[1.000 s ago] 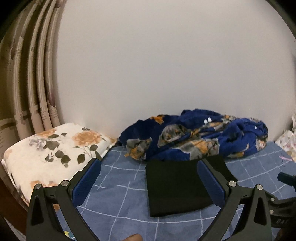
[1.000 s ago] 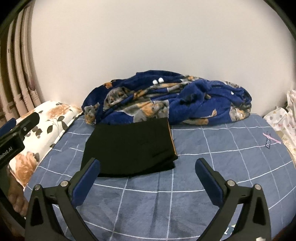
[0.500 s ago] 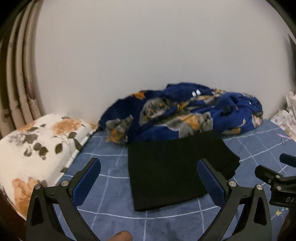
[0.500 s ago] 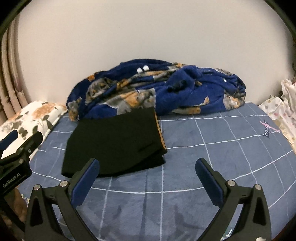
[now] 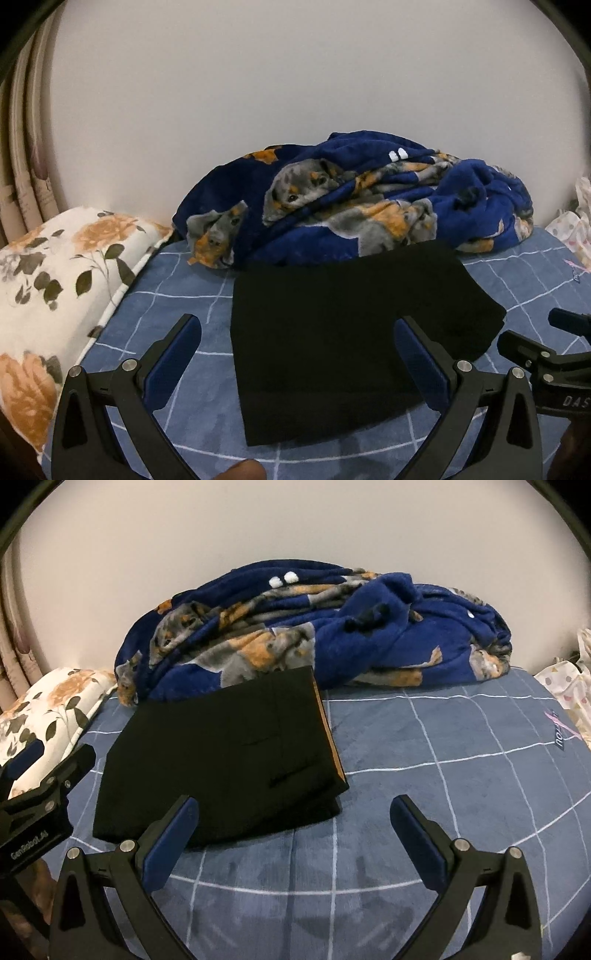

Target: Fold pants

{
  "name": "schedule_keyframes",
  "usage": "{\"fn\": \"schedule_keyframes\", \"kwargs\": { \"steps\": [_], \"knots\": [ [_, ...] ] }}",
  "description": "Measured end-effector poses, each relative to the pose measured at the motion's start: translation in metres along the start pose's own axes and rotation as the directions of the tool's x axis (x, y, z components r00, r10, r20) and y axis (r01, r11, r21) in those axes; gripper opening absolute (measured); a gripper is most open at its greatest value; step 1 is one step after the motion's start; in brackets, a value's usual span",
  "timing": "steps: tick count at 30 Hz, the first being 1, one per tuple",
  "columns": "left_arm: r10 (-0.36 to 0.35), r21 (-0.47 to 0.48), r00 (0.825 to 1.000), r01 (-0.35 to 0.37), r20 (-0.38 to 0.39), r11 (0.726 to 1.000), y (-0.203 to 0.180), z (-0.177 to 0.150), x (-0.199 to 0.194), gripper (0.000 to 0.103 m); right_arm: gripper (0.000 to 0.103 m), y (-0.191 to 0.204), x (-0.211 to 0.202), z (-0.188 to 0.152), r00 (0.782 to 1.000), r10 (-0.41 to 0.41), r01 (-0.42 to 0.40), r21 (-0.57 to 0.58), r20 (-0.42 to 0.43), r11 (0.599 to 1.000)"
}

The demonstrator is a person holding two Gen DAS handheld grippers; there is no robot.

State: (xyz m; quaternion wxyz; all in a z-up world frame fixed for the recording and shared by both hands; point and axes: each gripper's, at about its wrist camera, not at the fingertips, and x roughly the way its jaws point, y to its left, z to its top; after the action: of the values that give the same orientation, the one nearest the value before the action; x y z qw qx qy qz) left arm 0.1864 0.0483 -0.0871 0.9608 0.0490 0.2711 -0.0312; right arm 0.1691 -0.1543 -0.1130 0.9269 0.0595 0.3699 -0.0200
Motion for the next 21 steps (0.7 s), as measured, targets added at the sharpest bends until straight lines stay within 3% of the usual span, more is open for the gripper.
{"fn": "schedule_keyframes", "kwargs": {
  "steps": [6, 10, 21],
  "knots": [
    [-0.001, -0.018, 1.000, 0.001, -0.022, 1.000, 0.006, -0.002, 0.011, 0.103, 0.103, 0.003, 0.015, 0.003, 1.000, 0.000, 0.000, -0.011, -0.012, 1.000],
    [0.041, -0.014, 0.998, -0.042, -0.038, 0.999, 0.007, -0.001, 0.015, 0.103, 0.103, 0.004, 0.020, 0.000, 1.000, 0.001, -0.001, -0.010, -0.018, 1.000],
    [0.035, -0.041, 0.997, -0.038, -0.063, 0.998, 0.016, -0.003, 0.023, 0.103, 0.103, 0.006, 0.026, -0.002, 1.000, -0.006, 0.005, -0.018, -0.023, 1.000]
  ]
}}
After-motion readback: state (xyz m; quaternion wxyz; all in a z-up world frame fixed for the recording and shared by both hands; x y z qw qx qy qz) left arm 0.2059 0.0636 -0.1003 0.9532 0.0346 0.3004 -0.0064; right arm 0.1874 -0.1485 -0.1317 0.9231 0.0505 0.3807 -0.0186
